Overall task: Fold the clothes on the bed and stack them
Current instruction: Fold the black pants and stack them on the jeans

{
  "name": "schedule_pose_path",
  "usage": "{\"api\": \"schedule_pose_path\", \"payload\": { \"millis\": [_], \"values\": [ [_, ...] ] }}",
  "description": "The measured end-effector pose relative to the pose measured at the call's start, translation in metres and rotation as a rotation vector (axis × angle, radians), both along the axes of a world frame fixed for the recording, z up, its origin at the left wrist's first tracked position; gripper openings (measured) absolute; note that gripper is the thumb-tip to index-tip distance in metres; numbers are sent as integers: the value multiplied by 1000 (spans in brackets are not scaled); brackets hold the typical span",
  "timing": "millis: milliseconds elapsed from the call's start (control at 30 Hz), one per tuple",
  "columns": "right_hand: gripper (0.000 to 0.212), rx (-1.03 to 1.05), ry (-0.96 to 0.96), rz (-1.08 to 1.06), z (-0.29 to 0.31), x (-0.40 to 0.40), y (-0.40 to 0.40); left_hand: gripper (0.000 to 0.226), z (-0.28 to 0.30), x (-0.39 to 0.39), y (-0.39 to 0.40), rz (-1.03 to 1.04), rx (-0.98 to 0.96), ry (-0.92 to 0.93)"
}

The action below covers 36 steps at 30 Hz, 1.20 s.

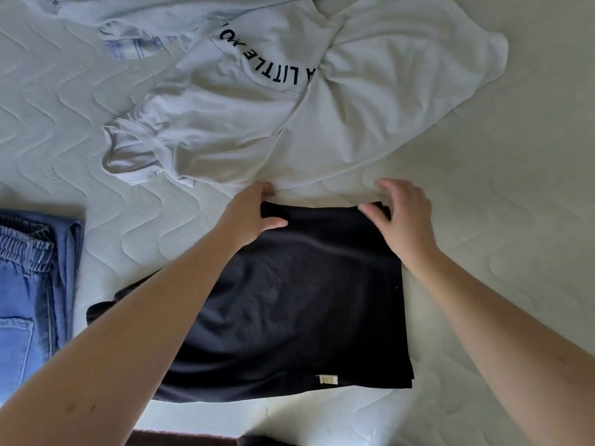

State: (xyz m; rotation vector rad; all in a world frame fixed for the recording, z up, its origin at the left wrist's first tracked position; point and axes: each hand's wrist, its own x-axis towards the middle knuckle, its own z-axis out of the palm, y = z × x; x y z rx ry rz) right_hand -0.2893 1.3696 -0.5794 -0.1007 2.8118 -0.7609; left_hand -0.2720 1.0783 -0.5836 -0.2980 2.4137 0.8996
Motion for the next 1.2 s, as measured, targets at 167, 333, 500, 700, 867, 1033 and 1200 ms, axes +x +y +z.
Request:
{"api": "schedule_pose_path", "payload": {
  "millis": [167, 333, 500, 700, 867, 1033, 1200],
  "values": [
    [71, 301, -115, 467, -4, -4, -3, 23, 6, -4, -10, -111, -140, -95],
    [39, 314, -118, 424, -4, -23, -6, 6, 9, 10, -5, 62, 19, 39],
    [25, 186, 17, 437, 3, -15, -3, 16, 18, 32, -4, 119, 113, 34],
    [27, 54, 271, 595, 18, 12, 19, 29, 33, 67, 2, 34, 61, 113],
    [41, 102, 476, 726, 17, 48, 39, 49, 36, 119, 15, -200, -74, 363],
    [44, 204, 458, 787, 3, 100, 57, 59, 24, 171, 25, -401, -276, 480],
    [59, 275, 335, 708, -7, 140, 67, 59, 10, 205, 36, -524, -406, 439]
  ]
}}
